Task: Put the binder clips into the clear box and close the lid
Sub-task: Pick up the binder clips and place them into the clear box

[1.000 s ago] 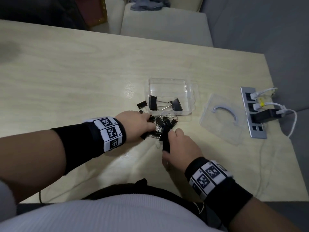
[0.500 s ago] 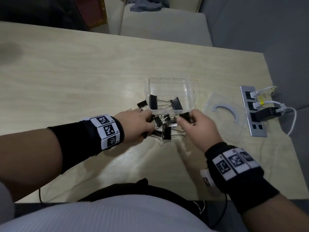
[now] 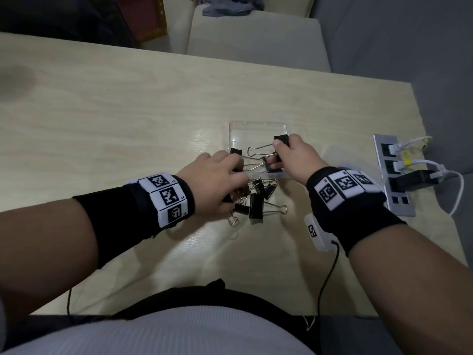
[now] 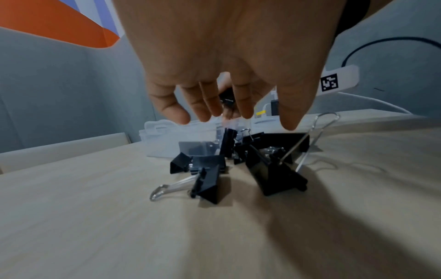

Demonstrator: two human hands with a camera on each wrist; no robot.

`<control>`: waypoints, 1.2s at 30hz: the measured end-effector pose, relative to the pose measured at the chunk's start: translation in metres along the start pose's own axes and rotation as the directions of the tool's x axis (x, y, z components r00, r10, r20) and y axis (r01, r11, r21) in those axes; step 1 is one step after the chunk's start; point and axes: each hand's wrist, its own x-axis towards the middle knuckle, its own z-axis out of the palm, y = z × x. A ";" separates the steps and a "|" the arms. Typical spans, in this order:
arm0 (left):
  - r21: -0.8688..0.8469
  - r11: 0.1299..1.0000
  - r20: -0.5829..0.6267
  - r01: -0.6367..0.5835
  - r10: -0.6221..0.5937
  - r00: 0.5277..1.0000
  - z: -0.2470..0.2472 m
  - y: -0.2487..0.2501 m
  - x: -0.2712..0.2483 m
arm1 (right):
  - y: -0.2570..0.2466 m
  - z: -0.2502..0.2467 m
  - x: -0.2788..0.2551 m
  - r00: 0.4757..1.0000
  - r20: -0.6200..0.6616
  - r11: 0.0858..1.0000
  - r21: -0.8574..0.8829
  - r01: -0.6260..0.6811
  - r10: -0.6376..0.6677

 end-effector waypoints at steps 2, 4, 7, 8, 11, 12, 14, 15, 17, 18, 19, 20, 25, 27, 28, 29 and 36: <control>0.002 0.999 0.006 0.035 -0.035 0.999 -0.001 -0.002 0.002 | -0.002 0.003 0.005 0.999 0.007 0.999 -0.009 -0.034 0.034; 0.019 0.999 0.005 0.040 -0.040 0.999 0.001 -0.004 0.004 | -0.004 0.001 0.008 0.998 -0.001 0.995 -0.074 -0.066 0.066; 0.025 0.999 -0.027 0.029 -0.029 0.999 0.001 -0.006 0.001 | -0.004 -0.006 0.008 0.995 -0.056 0.985 -0.144 -0.092 0.085; 0.021 0.999 -0.028 0.025 -0.024 0.999 0.002 -0.006 0.000 | -0.003 -0.009 0.007 0.993 -0.085 0.987 -0.133 -0.088 0.077; 0.040 0.998 0.007 -0.039 0.039 0.999 0.004 -0.003 -0.007 | 0.002 -0.019 0.002 0.977 -0.209 0.994 -0.089 -0.063 0.044; 0.055 0.996 0.030 -0.064 0.062 0.998 0.006 -0.002 -0.010 | 0.004 -0.022 0.001 0.968 -0.249 0.997 -0.066 -0.047 0.029; 0.077 0.993 0.108 -0.092 0.083 0.991 0.010 -0.001 -0.013 | 0.005 -0.028 -0.004 0.951 -0.308 1.000 0.000 -0.018 0.017; 0.082 0.993 0.149 -0.088 0.075 0.986 0.014 -0.001 -0.014 | 0.005 -0.030 -0.007 0.946 -0.323 1.000 0.027 -0.008 0.016; 0.078 0.994 0.145 -0.074 0.062 0.987 0.020 0.001 -0.014 | 0.006 -0.032 -0.011 0.943 -0.334 0.998 0.062 0.010 0.011; 0.078 0.995 0.118 -0.068 0.059 0.991 0.022 0.002 -0.013 | 0.006 -0.033 -0.012 0.941 -0.338 0.997 0.079 0.021 0.007; 0.083 0.995 0.105 -0.059 0.050 0.993 0.022 0.003 -0.013 | 0.007 -0.033 -0.014 0.939 -0.343 0.995 0.095 0.031 0.003; 0.086 0.995 0.106 -0.050 0.041 0.993 0.023 0.004 -0.012 | 0.007 -0.033 -0.016 0.938 -0.347 0.993 0.111 0.039 0.002; 0.073 0.997 0.153 -0.012 0.000 0.988 0.018 0.006 -0.009 | 0.009 -0.029 -0.020 0.940 -0.341 0.981 0.190 0.039 0.028; 0.042 0.999 0.203 0.014 -0.023 0.979 0.017 0.007 -0.009 | 0.010 -0.029 -0.020 0.942 -0.334 0.976 0.214 0.041 0.034; 0.034 0.999 0.230 0.022 -0.029 0.973 0.017 0.007 -0.009 | 0.010 -0.028 -0.020 0.942 -0.334 0.976 0.214 0.046 0.029; 0.031 0.999 0.251 0.022 -0.029 0.968 0.016 0.007 -0.009 | 0.010 -0.028 -0.019 0.941 -0.337 0.978 0.201 0.058 0.014; -0.193 0.977 0.235 0.092 -0.045 0.971 0.003 0.001 -0.010 | 0.012 -0.023 -0.011 0.940 -0.326 0.988 0.080 0.134 -0.101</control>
